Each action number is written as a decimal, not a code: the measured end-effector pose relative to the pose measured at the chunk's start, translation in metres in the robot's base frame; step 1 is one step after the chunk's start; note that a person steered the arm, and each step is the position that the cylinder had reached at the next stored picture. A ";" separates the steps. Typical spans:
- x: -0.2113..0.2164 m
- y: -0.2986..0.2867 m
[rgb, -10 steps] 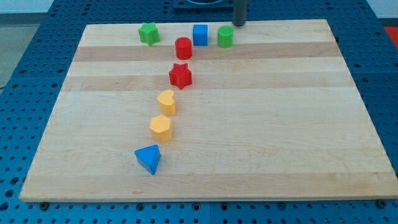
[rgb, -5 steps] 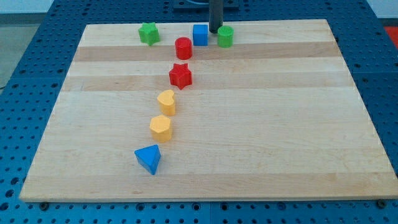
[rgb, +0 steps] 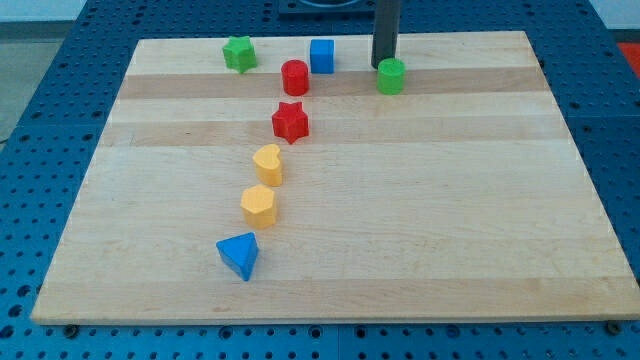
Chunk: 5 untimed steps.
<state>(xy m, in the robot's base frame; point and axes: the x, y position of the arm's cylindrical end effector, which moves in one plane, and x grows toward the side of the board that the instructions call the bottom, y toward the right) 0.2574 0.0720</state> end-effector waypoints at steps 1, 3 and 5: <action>-0.001 0.000; -0.001 0.000; -0.032 -0.046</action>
<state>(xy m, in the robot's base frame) 0.2254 0.0264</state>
